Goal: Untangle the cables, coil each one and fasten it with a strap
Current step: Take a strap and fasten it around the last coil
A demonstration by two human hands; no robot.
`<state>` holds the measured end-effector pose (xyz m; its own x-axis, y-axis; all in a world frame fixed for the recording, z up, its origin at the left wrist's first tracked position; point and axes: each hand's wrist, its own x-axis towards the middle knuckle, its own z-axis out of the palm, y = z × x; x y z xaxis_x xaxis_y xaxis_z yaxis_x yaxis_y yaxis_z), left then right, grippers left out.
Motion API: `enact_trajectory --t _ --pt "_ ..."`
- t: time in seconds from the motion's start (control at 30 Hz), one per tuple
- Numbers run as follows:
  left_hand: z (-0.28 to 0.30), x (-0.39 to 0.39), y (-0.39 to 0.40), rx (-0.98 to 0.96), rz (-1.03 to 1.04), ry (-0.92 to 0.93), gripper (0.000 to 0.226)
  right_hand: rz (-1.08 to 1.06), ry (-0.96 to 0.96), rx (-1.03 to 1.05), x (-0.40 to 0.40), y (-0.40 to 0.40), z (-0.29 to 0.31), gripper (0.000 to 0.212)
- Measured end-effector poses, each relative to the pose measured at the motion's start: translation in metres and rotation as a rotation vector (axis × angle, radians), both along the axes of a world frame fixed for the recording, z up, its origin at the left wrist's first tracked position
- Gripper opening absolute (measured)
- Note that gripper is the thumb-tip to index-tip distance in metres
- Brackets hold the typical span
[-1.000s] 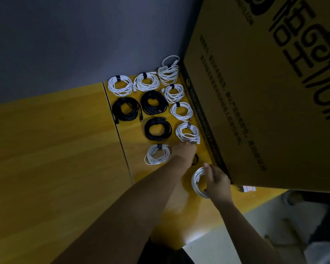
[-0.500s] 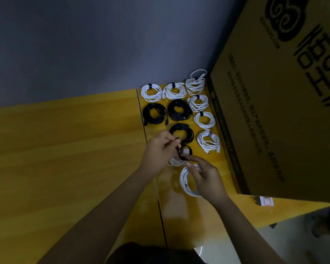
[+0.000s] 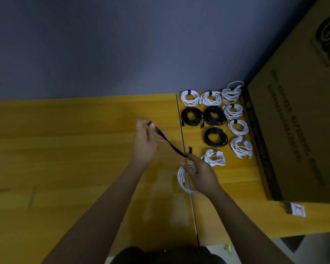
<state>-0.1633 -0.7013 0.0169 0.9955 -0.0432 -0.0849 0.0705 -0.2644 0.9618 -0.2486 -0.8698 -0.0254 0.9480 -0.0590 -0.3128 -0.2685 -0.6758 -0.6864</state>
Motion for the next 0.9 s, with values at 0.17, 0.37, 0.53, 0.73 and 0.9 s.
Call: enact_trajectory --t 0.17,0.37,0.53,0.73,0.9 --pt "0.001 -0.003 0.053 0.053 0.002 0.029 0.008 -0.024 -0.122 0.026 0.000 0.035 0.013 0.047" --pt "-0.003 -0.008 0.103 0.718 -0.264 0.042 0.033 0.095 -0.237 -0.050 0.012 0.075 0.036 0.050" --pt "0.023 -0.015 0.110 0.653 -0.467 0.021 0.026 0.168 -0.332 -0.071 0.014 0.110 0.046 0.050" --pt "0.047 -0.011 0.126 0.051 -0.304 0.517 0.016 0.154 -0.412 -0.111 0.013 0.134 0.050 0.054" --pt "0.038 -0.011 0.135 -0.104 -0.322 0.452 0.015 0.119 -0.371 -0.071 0.017 0.150 0.048 0.056"
